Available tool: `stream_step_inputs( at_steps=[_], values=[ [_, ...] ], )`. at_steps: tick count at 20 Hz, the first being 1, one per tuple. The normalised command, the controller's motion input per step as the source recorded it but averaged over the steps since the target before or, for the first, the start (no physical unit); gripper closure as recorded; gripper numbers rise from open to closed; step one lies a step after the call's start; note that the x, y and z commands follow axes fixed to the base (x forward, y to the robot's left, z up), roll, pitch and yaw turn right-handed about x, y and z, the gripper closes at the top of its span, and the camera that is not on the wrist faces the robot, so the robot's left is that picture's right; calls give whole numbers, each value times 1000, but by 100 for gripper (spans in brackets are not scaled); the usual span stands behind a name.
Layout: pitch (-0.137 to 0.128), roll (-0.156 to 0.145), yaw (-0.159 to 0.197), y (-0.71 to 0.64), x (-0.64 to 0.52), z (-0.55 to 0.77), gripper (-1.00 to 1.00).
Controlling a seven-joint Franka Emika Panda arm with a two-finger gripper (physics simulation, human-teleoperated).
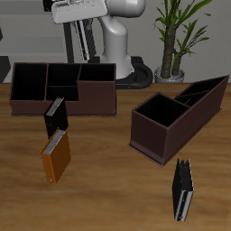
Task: Place the right striped book into the back desk caddy's right compartment and place the orange book into the left desk caddy's right compartment and place the black book into the left desk caddy's left compartment
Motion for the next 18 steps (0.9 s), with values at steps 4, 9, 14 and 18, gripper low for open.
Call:
stream_step_inputs(
  at_steps=[4,9,14,18],
  values=[
    [19,13,-3,70,29,-188,100],
    [18,26,10,81,-40,-154,100],
    [16,40,21,154,-82,-220,100],
    [5,11,-5,-17,46,-124,100]
  ],
)
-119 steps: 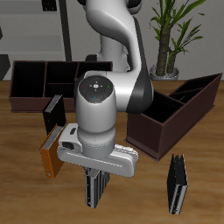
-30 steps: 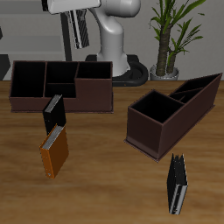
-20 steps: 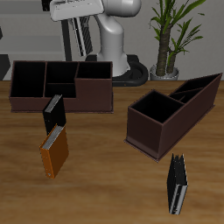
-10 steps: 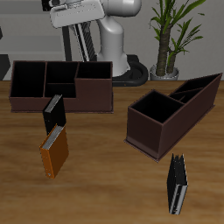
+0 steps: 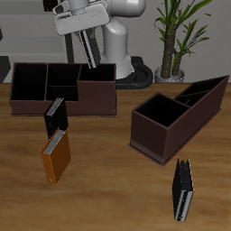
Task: Place the right striped book into the back desk caddy's right compartment and place the orange book into the left desk caddy's right compartment and place the black book into the left desk caddy's left compartment
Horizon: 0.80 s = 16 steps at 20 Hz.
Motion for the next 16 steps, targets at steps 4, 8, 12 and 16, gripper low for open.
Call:
stream_step_inputs(
  at_steps=[4,8,12,16],
  values=[
    [32,-5,-5,-16,118,-283,100],
    [10,-3,-7,-21,25,-131,100],
    [6,0,10,-12,24,-108,100],
    [42,-30,-15,-59,157,-246,100]
  ],
)
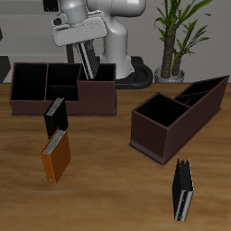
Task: Place the right striped book into the back desk caddy's right compartment and place the orange book into the left desk caddy's right compartment and place the black book into the left desk caddy's left compartment
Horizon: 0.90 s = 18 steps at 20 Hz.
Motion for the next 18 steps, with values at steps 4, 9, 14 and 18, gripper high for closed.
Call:
stream_step_inputs(
  at_steps=[4,9,14,18],
  values=[
    [44,-14,-9,-14,138,-269,100],
    [48,3,-3,97,77,-316,100],
    [126,125,-70,174,-4,-257,100],
    [71,47,-63,129,-165,25,-100]
  ],
)
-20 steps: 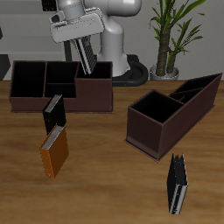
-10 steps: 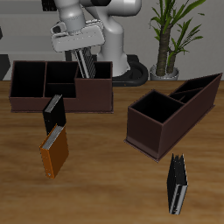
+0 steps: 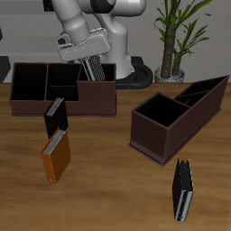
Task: Place the right striped book into the back desk caddy's right compartment and place the orange book into the left desk caddy's right compartment and place the black book into the left desk caddy's left compartment
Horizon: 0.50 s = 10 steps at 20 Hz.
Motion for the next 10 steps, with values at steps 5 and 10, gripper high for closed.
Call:
stream_step_inputs(
  at_steps=[5,10],
  values=[
    [3,-28,-31,-58,104,139,-100],
    [16,-43,-4,-145,199,164,-100]
  ],
)
